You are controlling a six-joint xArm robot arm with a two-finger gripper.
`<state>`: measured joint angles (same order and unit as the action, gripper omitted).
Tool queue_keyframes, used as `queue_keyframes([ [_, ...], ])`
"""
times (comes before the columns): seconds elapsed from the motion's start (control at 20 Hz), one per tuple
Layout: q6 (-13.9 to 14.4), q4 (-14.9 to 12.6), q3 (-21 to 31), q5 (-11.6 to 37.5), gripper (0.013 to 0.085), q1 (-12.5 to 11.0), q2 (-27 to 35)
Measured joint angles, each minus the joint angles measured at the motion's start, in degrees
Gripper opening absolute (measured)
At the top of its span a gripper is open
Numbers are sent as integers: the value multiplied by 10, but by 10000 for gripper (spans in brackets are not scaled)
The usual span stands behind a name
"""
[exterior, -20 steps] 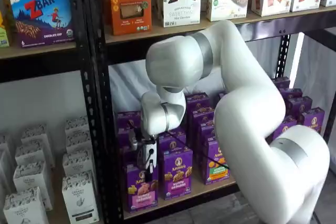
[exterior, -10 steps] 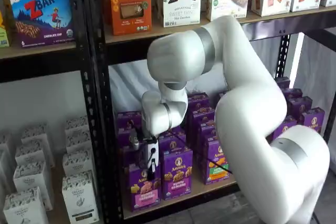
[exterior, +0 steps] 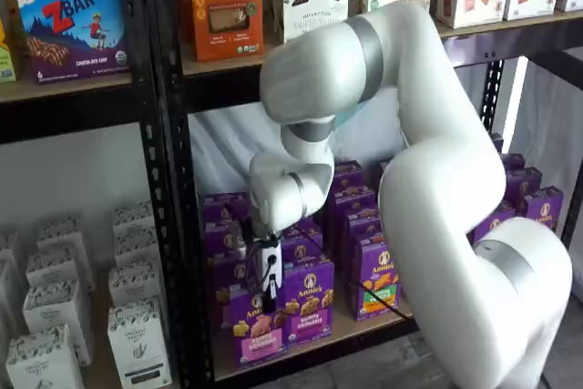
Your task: Pick up the purple box with a pink patch in the middle, on the bottom shelf, the first box from the left
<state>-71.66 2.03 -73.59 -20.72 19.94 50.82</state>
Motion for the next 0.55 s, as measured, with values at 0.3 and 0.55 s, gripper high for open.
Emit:
queue_keyframes([
  [0.3,-14,11,83,16,330,-4,-70],
  [0.55,-16,3,149,29,330,-12,-131],
])
